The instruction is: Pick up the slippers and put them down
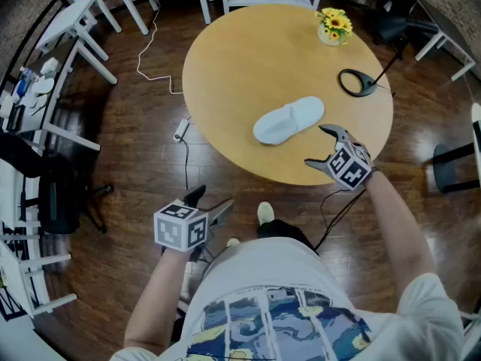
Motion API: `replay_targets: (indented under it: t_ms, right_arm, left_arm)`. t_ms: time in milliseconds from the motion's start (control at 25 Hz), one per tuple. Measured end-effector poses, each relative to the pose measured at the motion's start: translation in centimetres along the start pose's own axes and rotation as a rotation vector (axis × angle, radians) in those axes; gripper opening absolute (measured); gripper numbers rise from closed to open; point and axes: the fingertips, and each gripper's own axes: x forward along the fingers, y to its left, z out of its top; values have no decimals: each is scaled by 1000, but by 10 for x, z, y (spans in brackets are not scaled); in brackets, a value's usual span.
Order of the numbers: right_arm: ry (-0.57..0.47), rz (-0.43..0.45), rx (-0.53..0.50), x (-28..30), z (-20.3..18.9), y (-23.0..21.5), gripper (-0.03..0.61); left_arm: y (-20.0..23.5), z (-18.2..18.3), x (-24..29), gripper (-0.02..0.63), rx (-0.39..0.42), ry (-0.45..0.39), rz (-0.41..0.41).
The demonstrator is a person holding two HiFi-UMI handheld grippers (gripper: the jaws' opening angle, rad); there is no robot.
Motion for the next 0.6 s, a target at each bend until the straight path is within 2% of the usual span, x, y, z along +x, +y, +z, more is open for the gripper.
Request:
replay_targets:
  t_ms: [160,360,600]
  right_arm:
    - [33,48,-104,33,-10,-41,457]
    - [128,91,-237,81,-30,-83,458]
    - [153,190,-351,138,-28,-94,525]
  left_arm:
    - [-5,25,17,367,-26,-2,11]
    - [-3,37,36,367,-57,32,30]
    - [2,47,46,367,-118,43,71]
